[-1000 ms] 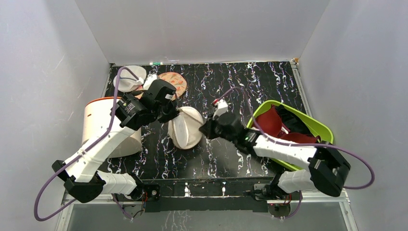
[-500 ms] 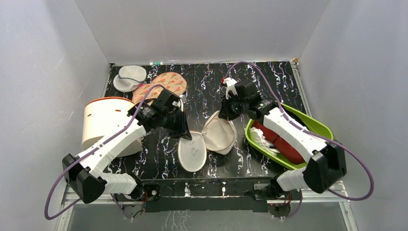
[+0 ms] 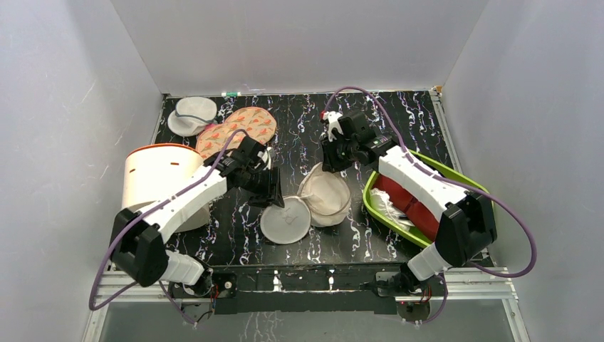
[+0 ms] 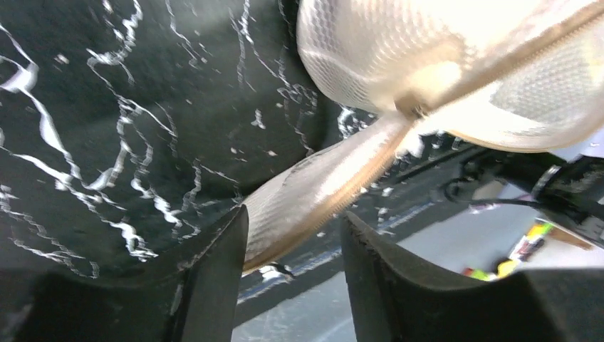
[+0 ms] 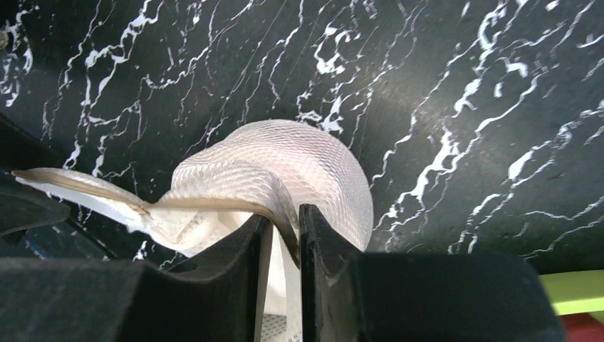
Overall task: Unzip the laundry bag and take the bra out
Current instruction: Unzip the laundry bag at the center of the board.
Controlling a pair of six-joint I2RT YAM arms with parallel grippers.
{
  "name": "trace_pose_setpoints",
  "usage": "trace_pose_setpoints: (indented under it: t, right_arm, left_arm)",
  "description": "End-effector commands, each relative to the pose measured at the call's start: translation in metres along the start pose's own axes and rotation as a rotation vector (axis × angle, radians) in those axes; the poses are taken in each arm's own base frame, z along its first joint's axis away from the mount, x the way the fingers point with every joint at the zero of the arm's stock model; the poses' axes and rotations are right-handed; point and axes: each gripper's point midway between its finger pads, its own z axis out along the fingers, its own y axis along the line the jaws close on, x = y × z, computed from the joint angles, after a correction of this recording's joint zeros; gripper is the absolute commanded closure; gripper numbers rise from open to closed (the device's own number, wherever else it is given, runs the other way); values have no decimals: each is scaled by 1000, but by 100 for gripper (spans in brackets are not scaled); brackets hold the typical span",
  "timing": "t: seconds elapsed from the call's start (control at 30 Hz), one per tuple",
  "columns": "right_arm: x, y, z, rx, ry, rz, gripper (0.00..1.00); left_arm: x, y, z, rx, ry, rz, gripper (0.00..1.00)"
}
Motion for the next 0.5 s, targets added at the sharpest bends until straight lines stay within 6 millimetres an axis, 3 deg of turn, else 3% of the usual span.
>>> trace_pose_setpoints:
  t: [0.0, 0.13, 0.23, 0.3, 0.47]
  right_arm:
    - [-38, -9, -13, 82, -97, -36, 77]
    - [-29, -13, -32, 128, -115, -21, 56]
    - [-21, -11, -46, 134, -146, -6, 43]
    - [-16, -6, -53, 112, -169, -3, 38]
    - [-12, 1, -70, 94, -232, 21, 35]
  left_arm:
    - [-31, 16, -5, -142, -47, 112, 46]
    - [-63, 1, -23, -137, -148, 193, 31]
    - [-80, -30, -29, -14, -195, 252, 27]
    - [-90, -49, -27, 67, -219, 271, 26]
    - [-128, -69, -21, 108, -325, 237, 25]
